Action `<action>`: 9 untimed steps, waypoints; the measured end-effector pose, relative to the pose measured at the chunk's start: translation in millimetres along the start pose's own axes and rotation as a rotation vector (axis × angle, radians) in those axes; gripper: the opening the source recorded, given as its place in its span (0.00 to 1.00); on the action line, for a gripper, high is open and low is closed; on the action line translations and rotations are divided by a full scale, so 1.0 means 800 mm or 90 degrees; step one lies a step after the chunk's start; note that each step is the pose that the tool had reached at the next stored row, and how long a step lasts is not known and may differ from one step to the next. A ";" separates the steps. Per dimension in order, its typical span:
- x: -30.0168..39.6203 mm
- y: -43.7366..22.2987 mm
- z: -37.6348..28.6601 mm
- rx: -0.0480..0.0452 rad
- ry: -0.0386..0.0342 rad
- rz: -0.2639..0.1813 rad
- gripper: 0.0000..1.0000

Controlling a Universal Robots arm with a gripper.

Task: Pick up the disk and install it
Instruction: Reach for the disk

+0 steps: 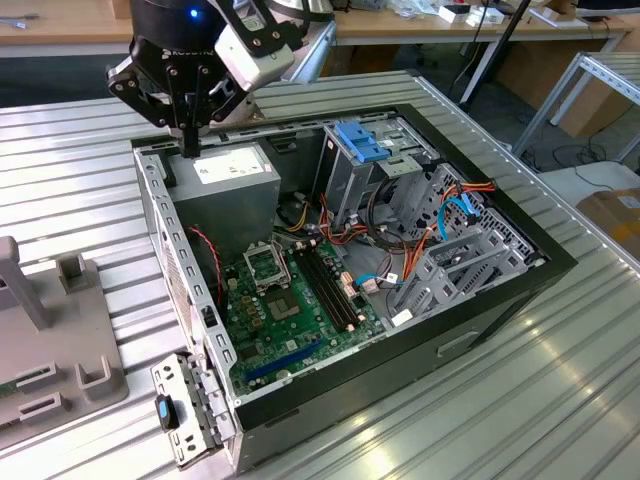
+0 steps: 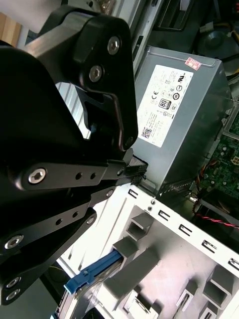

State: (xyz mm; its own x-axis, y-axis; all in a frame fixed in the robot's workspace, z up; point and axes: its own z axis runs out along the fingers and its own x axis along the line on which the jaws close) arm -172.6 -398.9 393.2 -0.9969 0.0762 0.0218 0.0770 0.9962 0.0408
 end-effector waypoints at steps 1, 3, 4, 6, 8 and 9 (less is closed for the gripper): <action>0.0005 0.0000 0.0000 0.0000 0.0000 0.000 0.11; 0.0018 -0.0002 0.0000 0.0000 0.0000 0.000 0.11; 0.0025 -0.0002 0.0001 0.0000 0.0000 0.000 0.11; 0.0039 -0.0003 0.0001 0.0000 0.0001 0.000 0.11; 0.0051 -0.0004 0.0001 0.0000 0.0000 0.000 0.11; 0.0061 -0.0005 0.0001 0.0000 0.0000 0.000 0.11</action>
State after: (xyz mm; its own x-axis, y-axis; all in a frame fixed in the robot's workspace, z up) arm -177.4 -398.9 393.2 -0.9969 0.0762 0.0219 0.0770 0.9962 0.0408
